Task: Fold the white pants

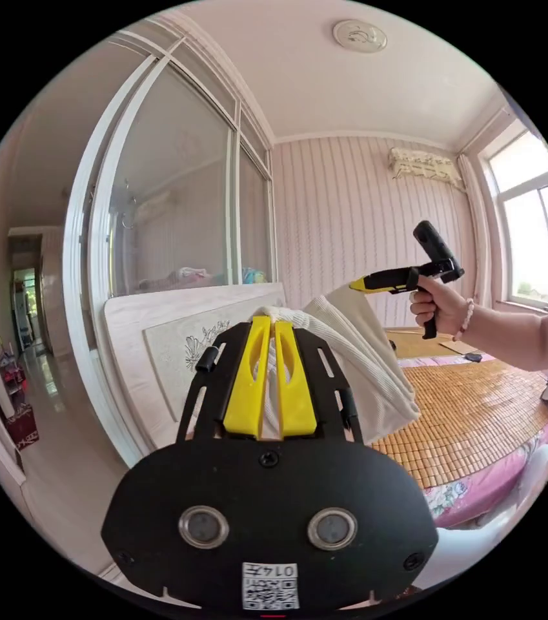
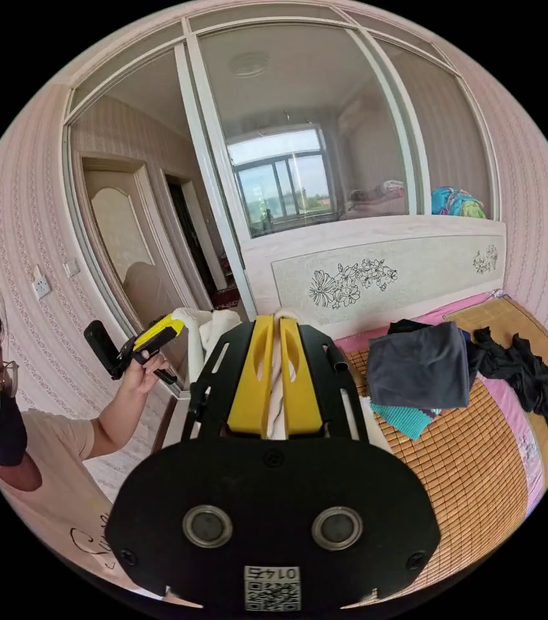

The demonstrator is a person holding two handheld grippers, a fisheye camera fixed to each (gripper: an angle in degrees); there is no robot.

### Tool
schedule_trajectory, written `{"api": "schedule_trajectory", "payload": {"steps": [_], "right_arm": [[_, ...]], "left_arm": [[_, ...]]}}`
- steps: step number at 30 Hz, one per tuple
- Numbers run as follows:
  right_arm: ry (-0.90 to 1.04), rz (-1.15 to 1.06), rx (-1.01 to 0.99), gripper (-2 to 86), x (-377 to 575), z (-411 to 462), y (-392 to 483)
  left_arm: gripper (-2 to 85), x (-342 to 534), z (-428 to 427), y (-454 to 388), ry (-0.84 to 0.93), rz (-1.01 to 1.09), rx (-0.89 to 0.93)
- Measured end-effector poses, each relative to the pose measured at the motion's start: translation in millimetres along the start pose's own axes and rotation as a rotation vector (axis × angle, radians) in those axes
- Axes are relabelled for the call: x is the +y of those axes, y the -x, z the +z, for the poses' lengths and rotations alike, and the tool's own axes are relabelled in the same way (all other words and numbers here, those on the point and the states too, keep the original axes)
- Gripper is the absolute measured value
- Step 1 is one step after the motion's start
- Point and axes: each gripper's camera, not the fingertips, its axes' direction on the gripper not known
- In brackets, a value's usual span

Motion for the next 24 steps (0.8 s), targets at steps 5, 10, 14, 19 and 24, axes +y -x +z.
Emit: {"api": "schedule_trajectory", "payload": {"steps": [5, 10, 14, 19, 24], "right_arm": [[-0.045, 0.287, 0.127, -0.2, 98.4, -125.0, -68.3], [-0.223, 0.405, 0.344, 0.0, 191.7, -270.3, -82.3], [-0.188, 0.586, 0.456, 0.3, 305.2, -340.0, -83.9], [-0.116, 0.928, 0.391, 0.6, 459.0, -335.6, -92.3], [0.213, 1.24, 0.312, 0.9, 571.3, -276.5, -102.8]], "left_arm": [[-1.0, 10.8, 58.0, -13.5, 0.175, -0.193, 0.232], [-1.0, -16.8, 87.6, -76.0, 0.121, -0.109, 0.381], [-1.0, -2.7, 95.2, -108.1, 0.166, -0.011, 0.373], [-0.9, 127.1, 130.4, -118.1, 0.552, -0.136, 0.411], [-0.1, 259.9, 159.4, -139.8, 0.997, -0.123, 0.276]]}}
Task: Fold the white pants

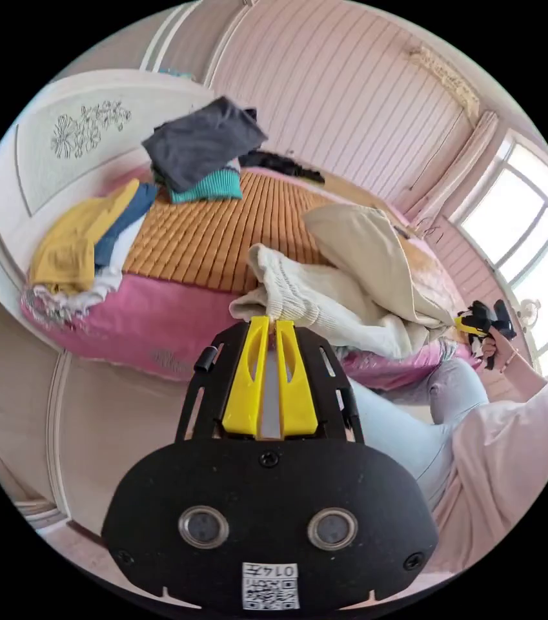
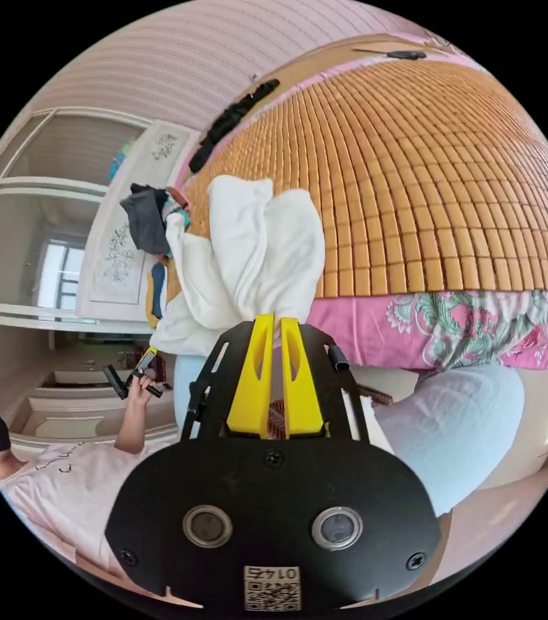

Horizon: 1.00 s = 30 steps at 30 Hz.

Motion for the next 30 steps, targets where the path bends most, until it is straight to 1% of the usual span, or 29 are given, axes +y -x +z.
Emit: {"api": "schedule_trajectory", "payload": {"steps": [1, 2, 3, 4, 7, 11, 15, 18, 19, 21, 24, 25, 26, 27, 28, 29, 30], "right_arm": [[0.023, -0.032, 0.074, 1.0, 3.3, 9.4, 3.7], [0.004, -0.061, 0.126, 1.2, 3.9, 6.6, 11.6], [-0.003, -0.074, 0.142, 1.2, 2.6, 3.4, 15.7], [-0.021, -0.099, 0.172, 1.3, -0.7, -4.9, 24.7], [-0.112, -0.183, 0.269, 1.6, -5.8, -22.2, 52.3], [-0.215, -0.264, 0.356, 2.5, 0.1, -33.2, 86.2], [-0.157, -0.29, 0.359, 5.1, 12.9, -37.1, 88.2], [-0.259, -0.305, 0.345, 7.5, 31.1, -62.1, 88.8], [-0.286, -0.363, 0.308, 8.1, 35.3, -67.8, 92.4], [-0.264, -0.409, 0.256, 8.8, 29.2, -63.4, 97.9], [-0.183, -0.449, 0.201, 14.3, -1.8, -28.8, 120.7], [-0.148, -0.469, 0.193, 17.9, -16.6, -8.8, 135.5], [-0.122, -0.489, 0.201, 22.0, -31.1, 12.2, 150.8], [-0.11, -0.492, 0.213, 23.7, -38.4, 22.6, 157.5], [-0.092, -0.489, 0.238, 27.3, -53.0, 42.8, 168.2], [-0.06, -0.46, 0.26, 31.2, -68.4, 62.3, 174.0], [-0.032, -0.438, 0.268, 33.2, -76.3, 71.6, 175.3]], "left_arm": [[0.2, 7.5, 6.3, 5.5, -0.02, -0.041, 0.0], [0.3, 9.6, 5.1, 8.8, -0.043, -0.072, 0.022], [0.2, 9.9, 0.9, 14.5, -0.065, -0.125, 0.065], [-0.2, 7.2, -5.9, 18.4, -0.065, -0.162, 0.055], [-0.5, -4.1, -33.0, 22.4, -0.124, -0.173, -0.002], [0.9, -30.0, -51.5, 14.3, -0.17, -0.124, 0.0], [6.8, -69.3, -34.9, -4.0, -0.178, -0.072, 0.025], [9.4, -104.1, -5.2, -13.7, -0.132, -0.065, 0.064], [10.1, -119.0, 7.7, -18.3, -0.111, -0.055, 0.086], [10.5, -139.7, 24.3, -26.2, -0.099, -0.043, 0.087], [11.2, -167.0, 49.1, -40.8, -0.061, -0.05, -0.029], [11.8, -174.2, 59.4, -47.3, -0.023, -0.048, -0.063], [12.1, -177.2, 64.8, -50.9, 0.006, -0.039, -0.084], [12.8, -181.7, 77.0, -58.8, 0.071, -0.016, -0.125], [13.3, -182.8, 87.5, -65.8, 0.117, 0.005, -0.16], [13.4, -182.3, 90.5, -68.8, 0.122, 0.013, -0.175], [13.5, -179.9, 91.6, -73.9, 0.103, 0.029, -0.202]]}}
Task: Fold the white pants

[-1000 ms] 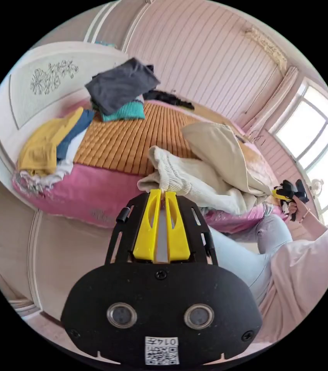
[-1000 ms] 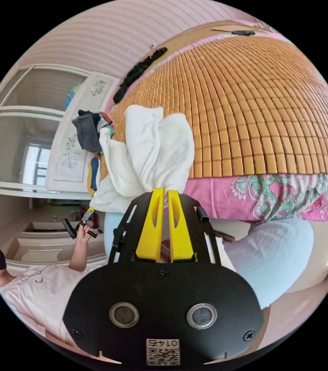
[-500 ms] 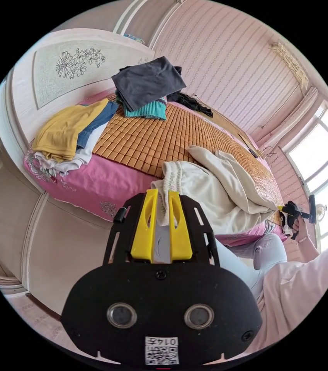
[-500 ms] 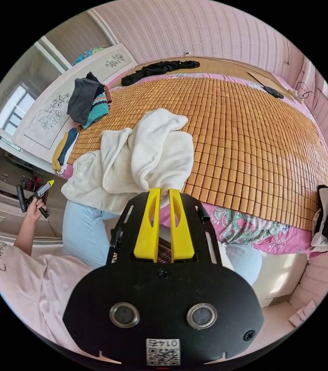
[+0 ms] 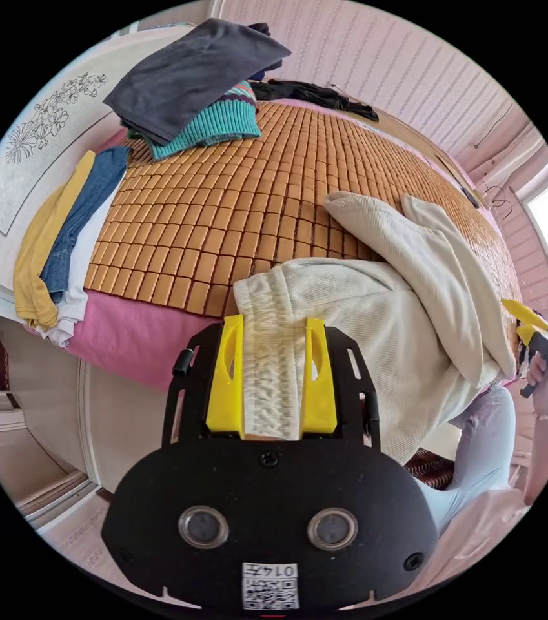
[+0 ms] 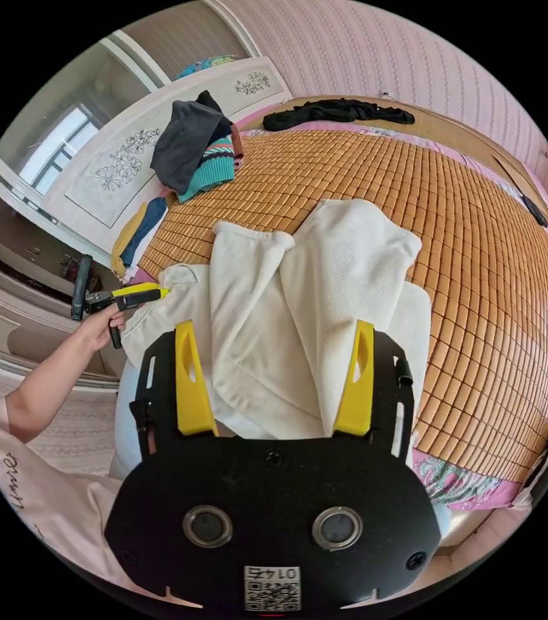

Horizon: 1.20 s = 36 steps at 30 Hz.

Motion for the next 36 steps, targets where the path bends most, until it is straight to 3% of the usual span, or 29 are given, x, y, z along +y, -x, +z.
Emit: {"api": "schedule_trajectory", "payload": {"steps": [3, 7, 9, 12, 14, 18, 23, 27, 30, 33, 36], "right_arm": [[0.151, 0.114, -0.067, 39.2, -25.1, 45.1, -4.2], [0.235, 0.046, 0.294, 34.4, -24.4, 75.1, 23.1], [0.199, 0.052, 0.286, 31.5, -17.1, 67.6, 20.8], [0.098, 0.086, 0.192, 18.6, -1.1, 36.9, -3.5], [0.049, 0.13, -0.029, 6.7, 10.5, 9.8, -37.1], [-0.028, 0.171, -0.112, 5.6, 27.8, -40.9, -75.1], [-0.402, 0.287, -0.182, 5.0, 57.3, -184.6, -144.3], [-0.634, 0.345, -0.114, 4.8, 87.3, -284.1, -182.7], [-0.785, 0.346, -0.037, 5.2, 130.7, -337.4, -203.6], [-0.802, 0.412, 0.005, 5.6, 177.7, -338.1, -233.7], [-0.659, 0.547, 0.035, 6.3, 221.3, -290.4, -264.2]], "left_arm": [[13.5, 5.2, 2.9, -3.9, -0.026, 0.011, -0.015], [13.2, 6.2, 7.4, -2.4, -0.021, 0.03, 0.007], [12.5, 6.6, 7.8, 2.0, -0.017, 0.026, 0.028], [10.1, 12.8, 2.9, 6.5, -0.046, 0.022, 0.038], [7.9, 18.1, -3.2, 4.4, -0.075, 0.043, 0.034], [2.5, 25.9, -36.7, 5.7, -0.173, 0.048, 0.099], [1.0, -5.5, -100.7, 24.6, -0.349, -0.026, 0.344], [0.8, -41.5, -199.4, 15.3, -0.631, 0.085, 0.424], [1.1, -20.5, -260.7, 45.7, -0.841, 0.113, 0.431], [2.2, 21.5, -259.4, 75.2, -0.818, 0.172, 0.429], [3.8, 71.5, -195.0, 87.1, -0.647, 0.153, 0.357]]}}
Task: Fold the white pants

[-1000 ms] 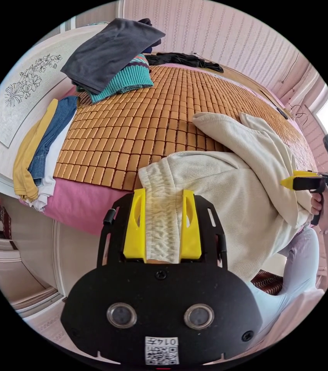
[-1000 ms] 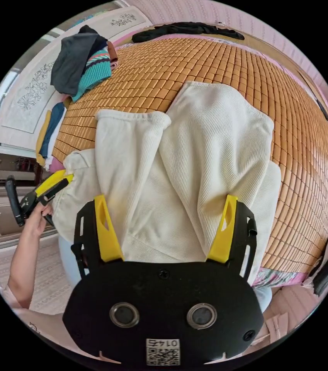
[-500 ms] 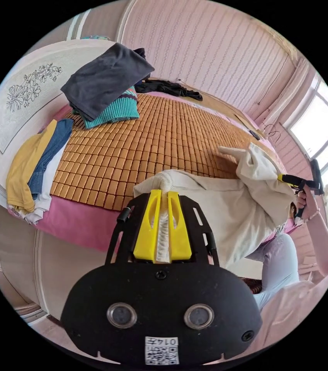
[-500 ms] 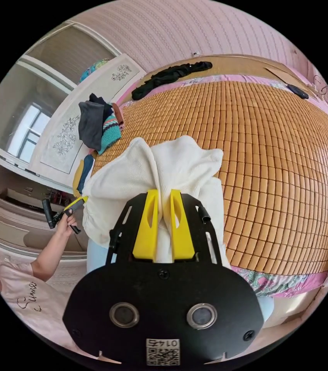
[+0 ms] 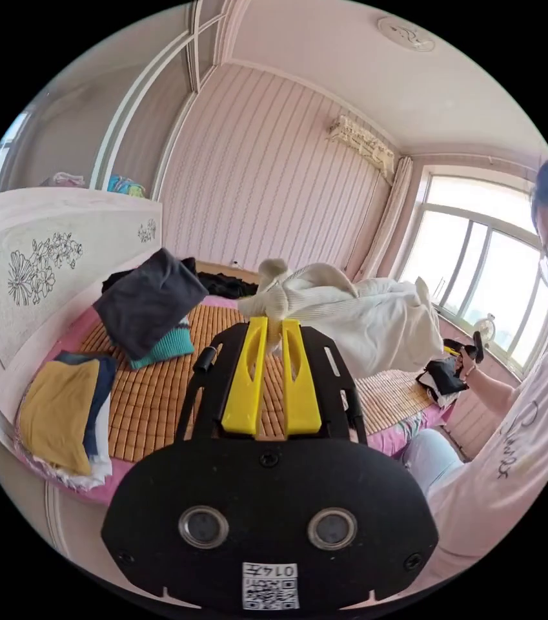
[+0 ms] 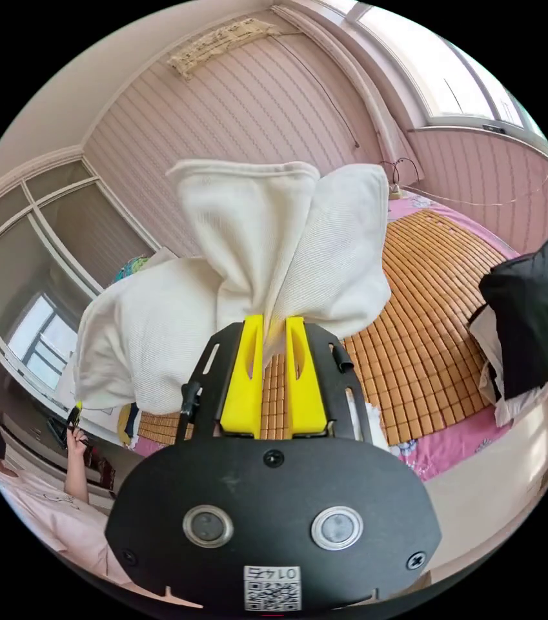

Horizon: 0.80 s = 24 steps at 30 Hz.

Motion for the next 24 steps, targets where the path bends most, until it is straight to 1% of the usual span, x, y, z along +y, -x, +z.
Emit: {"api": "schedule_trajectory", "payload": {"steps": [1, 2, 3, 4, 5, 7, 9, 12, 13, 14, 15, 16, 17, 18, 20, 22, 23, 24], "right_arm": [[0.051, 0.08, 0.047, 6.1, 23.8, 9.3, -24.4], [0.084, 0.178, 0.071, 5.6, 50.0, 16.2, -49.1], [0.099, 0.234, 0.072, 5.2, 62.8, 18.4, -61.0], [0.124, 0.329, 0.06, 4.2, 86.2, 20.5, -81.0], [0.136, 0.389, 0.054, 3.1, 104.7, 19.4, -92.5], [0.135, 0.404, 0.081, 1.8, 118.1, 14.2, -93.0], [0.163, 0.334, 0.144, 1.7, 114.8, 12.8, -76.1], [0.264, 0.063, 0.218, 3.6, 93.7, 38.2, -11.6], [0.314, -0.098, 0.22, 4.9, 88.0, 60.0, 29.4], [0.368, -0.278, 0.194, 6.5, 88.2, 87.5, 77.4], [0.397, -0.369, 0.176, 7.9, 91.2, 103.0, 103.0], [0.465, -0.552, 0.119, 10.7, 102.6, 136.1, 156.6], [0.532, -0.726, 0.066, 14.1, 121.1, 169.8, 210.4], [0.563, -0.807, 0.041, 15.8, 132.6, 186.4, 236.7], [0.677, -1.099, -0.058, 20.9, 186.8, 245.6, 331.2], [0.694, -1.263, -0.073, 21.8, 224.5, 280.7, 385.4], [0.666, -1.311, -0.061, 21.5, 241.2, 301.7, 411.2], [0.66, -1.318, -0.045, 20.5, 246.9, 312.6, 421.2]], "left_arm": [[4.0, 38.5, 15.6, 12.1, 0.112, -0.074, -0.055], [3.0, 58.4, 22.8, 19.5, 0.162, -0.134, -0.078], [1.1, 98.7, 32.4, 34.1, 0.217, -0.262, -0.135], [1.5, 134.2, 37.1, 46.5, 0.257, -0.373, -0.147], [1.7, 148.4, 37.9, 51.7, 0.272, -0.424, -0.139], [2.2, 187.0, 33.9, 63.7, 0.295, -0.563, -0.096], [3.1, 194.0, 29.3, 60.2, 0.296, -0.548, -0.093], [4.9, 185.6, 32.6, 50.5, 0.32, -0.442, -0.119], [5.9, 179.3, 38.3, 47.9, 0.331, -0.404, -0.123], [6.4, 175.9, 41.5, 46.9, 0.33, -0.388, -0.128], [7.5, 169.5, 48.3, 45.8, 0.318, -0.363, -0.147], [8.9, 163.6, 56.7, 46.3, 0.306, -0.352, -0.17], [9.8, 161.1, 62.0, 47.2, 0.306, -0.351, -0.178], [11.4, 156.8, 74.0, 50.1, 0.315, -0.352, -0.183], [13.5, 152.7, 94.6, 55.4, 0.361, -0.362, -0.182], [15.0, 150.7, 120.1, 57.0, 0.424, -0.34, -0.195], [15.1, 150.4, 126.1, 57.1, 0.451, -0.337, -0.197], [14.5, 149.0, 137.2, 57.3, 0.515, -0.325, -0.196]]}}
